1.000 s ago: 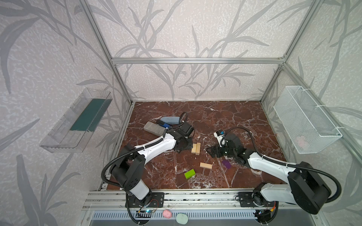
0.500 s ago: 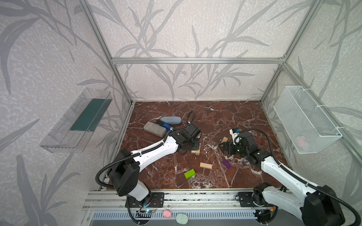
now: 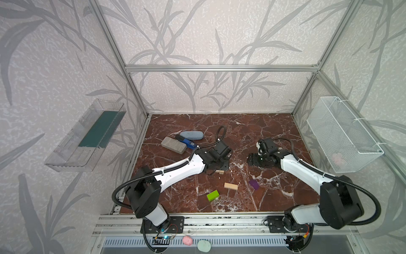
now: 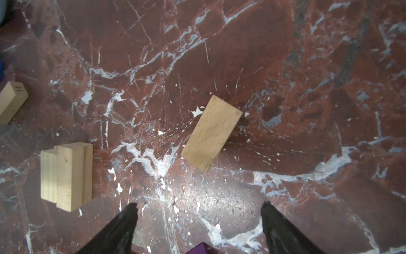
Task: Build the wood block tower
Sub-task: 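Raise the left gripper while the right gripper grasps a loose wooden block, then lift the block with the right gripper and carry it over the standing group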
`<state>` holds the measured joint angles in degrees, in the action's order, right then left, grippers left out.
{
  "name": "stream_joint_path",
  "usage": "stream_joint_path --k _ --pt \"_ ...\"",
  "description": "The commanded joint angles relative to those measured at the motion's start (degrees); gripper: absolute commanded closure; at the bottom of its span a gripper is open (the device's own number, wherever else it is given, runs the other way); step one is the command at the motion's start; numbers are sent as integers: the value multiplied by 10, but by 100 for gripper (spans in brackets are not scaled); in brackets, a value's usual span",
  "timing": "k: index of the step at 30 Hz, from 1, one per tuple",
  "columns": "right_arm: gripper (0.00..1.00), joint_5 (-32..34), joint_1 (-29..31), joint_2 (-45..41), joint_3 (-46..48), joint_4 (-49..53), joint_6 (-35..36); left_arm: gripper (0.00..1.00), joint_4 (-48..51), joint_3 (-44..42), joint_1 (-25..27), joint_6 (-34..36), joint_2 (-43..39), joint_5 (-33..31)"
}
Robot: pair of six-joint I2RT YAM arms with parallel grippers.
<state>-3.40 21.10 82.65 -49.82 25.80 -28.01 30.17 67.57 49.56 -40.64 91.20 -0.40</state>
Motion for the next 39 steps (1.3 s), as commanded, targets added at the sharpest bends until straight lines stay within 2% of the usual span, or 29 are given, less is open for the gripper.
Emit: stream_joint_path --k 1,18,30,39 --pt "16 34 1 30 -26 19 -25 58 -8 5 3 10 -8 -21" --pt "35 90 29 171 -103 -4 -61 52 -43 -43 2 25 -47 -47" --pt "48 95 43 222 -155 17 0 51 -52 -60 -5 28 -60 -57" --pt "52 116 43 249 -181 56 43 50 -59 -74 -11 24 -74 -60"
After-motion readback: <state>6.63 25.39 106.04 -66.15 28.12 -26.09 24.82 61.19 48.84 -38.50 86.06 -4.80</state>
